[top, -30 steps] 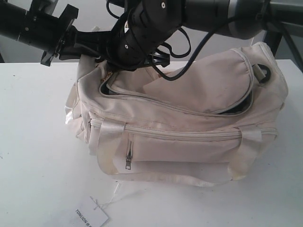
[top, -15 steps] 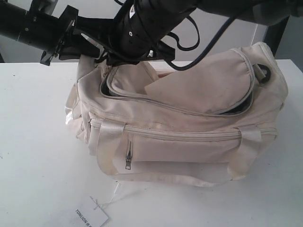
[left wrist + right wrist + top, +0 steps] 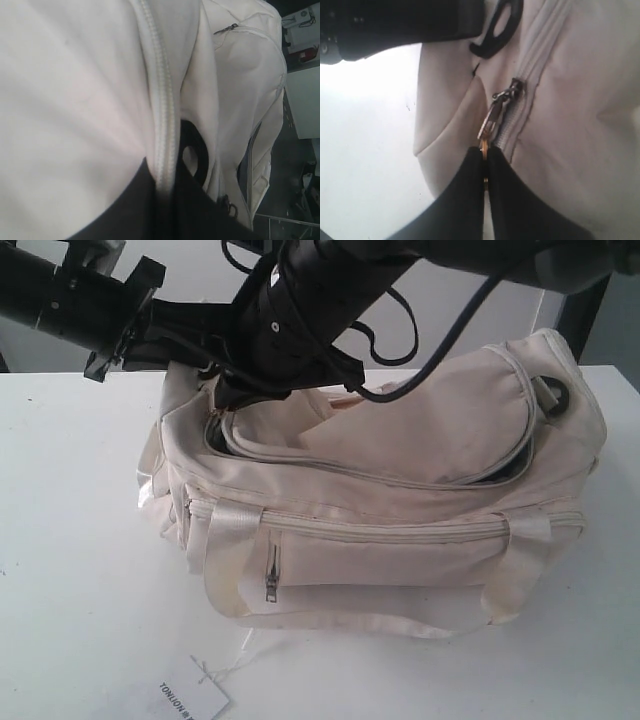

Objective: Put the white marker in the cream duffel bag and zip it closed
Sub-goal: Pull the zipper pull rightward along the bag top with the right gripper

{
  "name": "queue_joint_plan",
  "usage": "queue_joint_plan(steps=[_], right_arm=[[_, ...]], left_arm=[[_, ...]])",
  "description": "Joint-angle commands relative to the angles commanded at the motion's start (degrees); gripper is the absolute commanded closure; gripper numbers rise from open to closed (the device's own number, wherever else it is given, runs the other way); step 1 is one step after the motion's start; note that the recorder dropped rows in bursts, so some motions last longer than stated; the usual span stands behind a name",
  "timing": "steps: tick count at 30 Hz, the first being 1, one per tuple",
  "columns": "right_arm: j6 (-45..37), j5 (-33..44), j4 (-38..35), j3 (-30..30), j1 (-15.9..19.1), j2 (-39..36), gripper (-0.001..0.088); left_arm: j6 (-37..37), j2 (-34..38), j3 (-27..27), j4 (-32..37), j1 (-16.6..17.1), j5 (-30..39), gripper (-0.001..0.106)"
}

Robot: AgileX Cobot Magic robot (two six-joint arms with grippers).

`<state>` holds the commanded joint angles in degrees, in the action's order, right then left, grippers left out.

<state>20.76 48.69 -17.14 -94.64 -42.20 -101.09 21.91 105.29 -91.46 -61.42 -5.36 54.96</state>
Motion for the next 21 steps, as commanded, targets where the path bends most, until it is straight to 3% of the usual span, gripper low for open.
queue_joint_plan(steps=[13,21], right_arm=[[-2.31,5.76,-1.9,0.0,0.0,-0.01,0.0868],[-8.92,9.61,-8.35,0.0,0.0,-0.01,0.0868]], left_arm=[[0.0,0.0,0.0,0.0,0.0,0.0,0.105],[0.0,0.0,0.0,0.15,0.0,0.0,0.105]])
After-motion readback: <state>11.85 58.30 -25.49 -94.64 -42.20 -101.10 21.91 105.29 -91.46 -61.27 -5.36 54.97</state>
